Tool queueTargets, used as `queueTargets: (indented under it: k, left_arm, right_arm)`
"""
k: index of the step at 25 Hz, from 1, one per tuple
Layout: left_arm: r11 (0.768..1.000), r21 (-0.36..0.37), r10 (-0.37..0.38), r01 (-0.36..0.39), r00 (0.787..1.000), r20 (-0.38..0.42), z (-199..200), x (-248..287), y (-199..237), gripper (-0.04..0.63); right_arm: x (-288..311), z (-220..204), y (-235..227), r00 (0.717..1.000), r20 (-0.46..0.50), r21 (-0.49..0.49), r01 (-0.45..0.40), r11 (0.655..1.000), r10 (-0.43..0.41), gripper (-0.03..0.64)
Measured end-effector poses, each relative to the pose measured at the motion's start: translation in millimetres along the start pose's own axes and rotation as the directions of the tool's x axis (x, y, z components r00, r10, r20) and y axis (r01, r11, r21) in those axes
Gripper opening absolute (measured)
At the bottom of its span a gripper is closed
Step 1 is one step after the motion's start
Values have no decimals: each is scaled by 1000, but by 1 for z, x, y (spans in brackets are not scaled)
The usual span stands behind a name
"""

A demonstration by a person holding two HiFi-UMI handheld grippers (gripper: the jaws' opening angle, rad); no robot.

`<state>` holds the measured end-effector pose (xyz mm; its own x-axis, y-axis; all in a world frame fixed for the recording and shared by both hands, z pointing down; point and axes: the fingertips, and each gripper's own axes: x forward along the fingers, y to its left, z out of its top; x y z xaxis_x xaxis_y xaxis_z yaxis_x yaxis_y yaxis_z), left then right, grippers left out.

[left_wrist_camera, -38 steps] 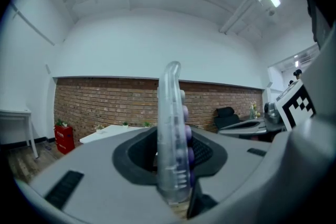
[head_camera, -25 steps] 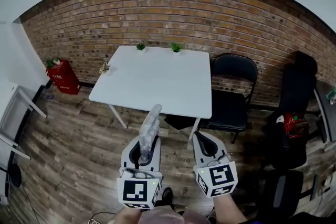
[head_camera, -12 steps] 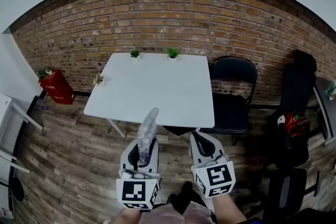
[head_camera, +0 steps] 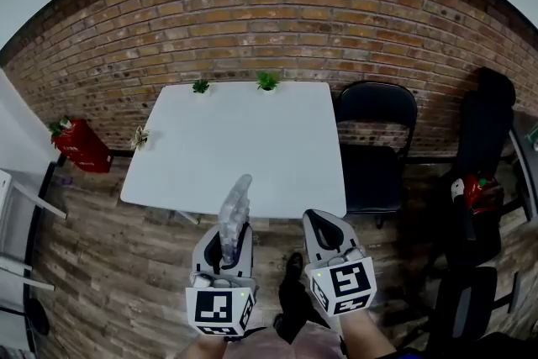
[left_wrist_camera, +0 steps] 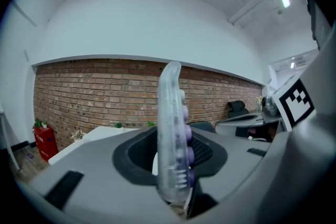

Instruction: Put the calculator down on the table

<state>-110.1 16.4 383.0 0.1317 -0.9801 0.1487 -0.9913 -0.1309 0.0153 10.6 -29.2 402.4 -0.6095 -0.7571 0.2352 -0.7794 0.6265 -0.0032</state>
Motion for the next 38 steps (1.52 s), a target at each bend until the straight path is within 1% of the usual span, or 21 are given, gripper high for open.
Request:
queueTargets:
  k: [3, 10, 14, 22, 26, 32, 38]
  left_arm:
    - [1000, 2, -8, 8, 1000, -15, 1, 39, 5, 133]
    - [1000, 4, -17, 17, 999, -44, 14, 139, 20, 133]
    - [1000, -4, -17, 17, 999, -29, 28, 180, 26, 133]
    - [1000, -6, -3, 3, 1000, 27, 65, 226, 59, 133]
    - [1000, 3, -22, 22, 999, 42, 77, 250, 76, 135]
    - [997, 3, -73, 73, 997, 7, 72, 283, 92, 135]
    - [993, -32, -114, 112, 991, -75, 42, 310, 97, 135]
  right_arm:
    - [33, -1, -26, 1000, -15, 17, 7, 1000, -7, 3]
    - [112, 18, -87, 1000, -30, 36, 6, 999, -5, 3]
    - [146, 32, -111, 1000, -27, 22, -4, 1000, 5, 3]
    - [194, 66, -125, 1000, -4, -16, -7, 1000, 7, 3]
    - [218, 82, -132, 1000, 11, -35, 13, 999, -13, 3]
    - [248, 92, -142, 999, 8, -26, 52, 998, -52, 3]
    - [264, 80, -152, 996, -30, -4, 81, 997, -81, 3]
